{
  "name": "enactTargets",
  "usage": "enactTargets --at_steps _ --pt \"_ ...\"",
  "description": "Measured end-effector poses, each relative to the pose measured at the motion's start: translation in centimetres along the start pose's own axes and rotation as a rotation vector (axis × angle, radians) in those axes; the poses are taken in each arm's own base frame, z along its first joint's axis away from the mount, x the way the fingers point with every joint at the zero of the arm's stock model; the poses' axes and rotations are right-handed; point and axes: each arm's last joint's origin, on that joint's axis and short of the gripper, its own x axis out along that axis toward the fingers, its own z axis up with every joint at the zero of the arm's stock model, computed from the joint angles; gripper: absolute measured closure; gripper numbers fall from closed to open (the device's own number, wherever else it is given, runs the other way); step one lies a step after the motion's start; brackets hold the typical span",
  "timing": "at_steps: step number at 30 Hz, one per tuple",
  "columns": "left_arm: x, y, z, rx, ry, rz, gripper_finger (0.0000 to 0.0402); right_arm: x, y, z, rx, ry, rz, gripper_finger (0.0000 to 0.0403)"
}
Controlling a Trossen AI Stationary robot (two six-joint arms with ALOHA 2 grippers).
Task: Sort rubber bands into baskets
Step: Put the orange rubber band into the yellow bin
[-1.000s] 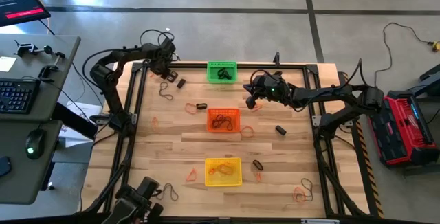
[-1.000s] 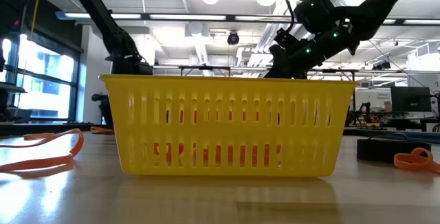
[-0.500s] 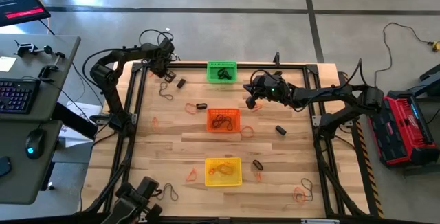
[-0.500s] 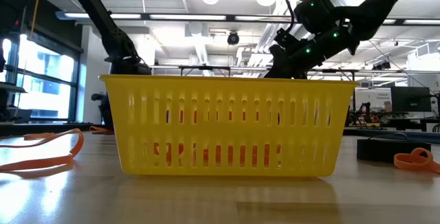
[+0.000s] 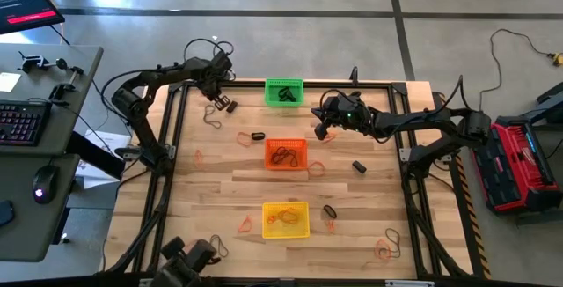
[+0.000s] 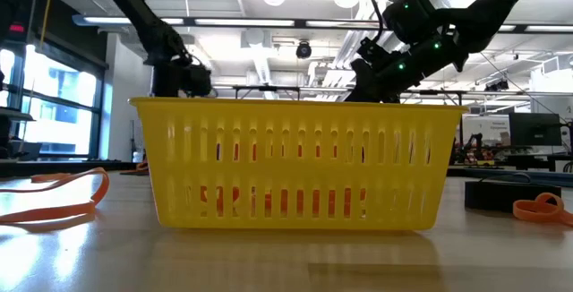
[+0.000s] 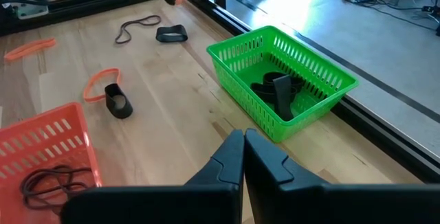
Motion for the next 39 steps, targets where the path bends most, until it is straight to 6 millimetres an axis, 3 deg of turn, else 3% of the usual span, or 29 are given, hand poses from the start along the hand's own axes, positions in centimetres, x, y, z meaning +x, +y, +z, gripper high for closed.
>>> enactTargets --at_steps 8,18,30,39 --pt "-5.8 -2.7 -0.2 0.076 -0.211 -0.073 0.0401 0.0 0.0 0.0 0.0 0.002 0.0 0.0403" --pt "-13.2 -7.0 -2.3 0.242 -0.488 -0.247 0.0401 -0.1 0.6 -0.1 -0.015 0.002 0.026 0.0403" --pt "-16.7 -14.7 -4.6 0.434 -0.575 -0.369 0.0401 -0.1 0.6 -0.1 0.01 0.003 0.025 0.0403" --pt "-18.7 -20.0 -7.8 0.634 -0.607 -0.45 0.0401 -0.1 0.6 -0.1 0.048 0.003 0.025 0.0403"
